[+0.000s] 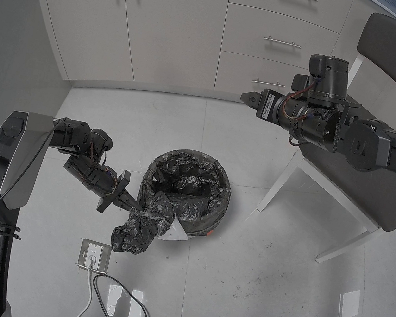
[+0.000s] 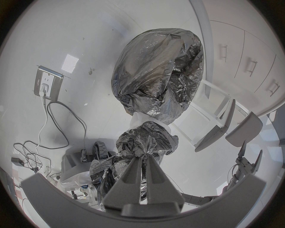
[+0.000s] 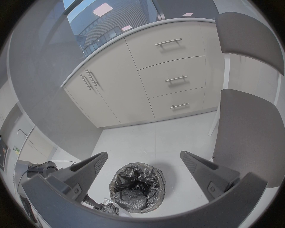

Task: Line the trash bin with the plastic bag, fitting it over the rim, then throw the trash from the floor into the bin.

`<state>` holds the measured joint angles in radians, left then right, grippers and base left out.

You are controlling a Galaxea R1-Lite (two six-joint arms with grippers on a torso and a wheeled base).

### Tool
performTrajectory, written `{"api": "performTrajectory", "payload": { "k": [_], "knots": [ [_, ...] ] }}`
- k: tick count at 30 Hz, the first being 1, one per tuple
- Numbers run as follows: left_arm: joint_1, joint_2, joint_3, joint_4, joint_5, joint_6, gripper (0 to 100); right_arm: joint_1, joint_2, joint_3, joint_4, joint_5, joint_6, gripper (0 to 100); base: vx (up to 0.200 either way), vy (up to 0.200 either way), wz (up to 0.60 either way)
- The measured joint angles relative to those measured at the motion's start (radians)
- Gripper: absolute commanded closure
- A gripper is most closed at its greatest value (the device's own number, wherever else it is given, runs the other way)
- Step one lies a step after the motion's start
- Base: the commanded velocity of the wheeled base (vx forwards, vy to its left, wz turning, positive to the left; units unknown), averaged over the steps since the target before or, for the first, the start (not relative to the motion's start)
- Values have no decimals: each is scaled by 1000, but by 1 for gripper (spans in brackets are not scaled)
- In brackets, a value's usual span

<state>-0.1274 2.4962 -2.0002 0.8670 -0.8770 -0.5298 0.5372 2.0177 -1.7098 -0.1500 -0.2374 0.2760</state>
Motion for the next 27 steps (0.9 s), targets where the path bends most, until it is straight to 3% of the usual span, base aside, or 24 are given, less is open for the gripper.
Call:
{"api": "performTrajectory", "payload": {
  "k": [16, 27],
  "knots": [
    [-3, -1, 0, 2, -3, -39, 100, 0, -9, -13, 3, 0, 0, 0, 0, 0, 0],
    [-5, -26, 0, 5, -18, -144, 100, 11, -15, -28, 33, 0, 1, 0, 0, 0, 0]
  ]
}}
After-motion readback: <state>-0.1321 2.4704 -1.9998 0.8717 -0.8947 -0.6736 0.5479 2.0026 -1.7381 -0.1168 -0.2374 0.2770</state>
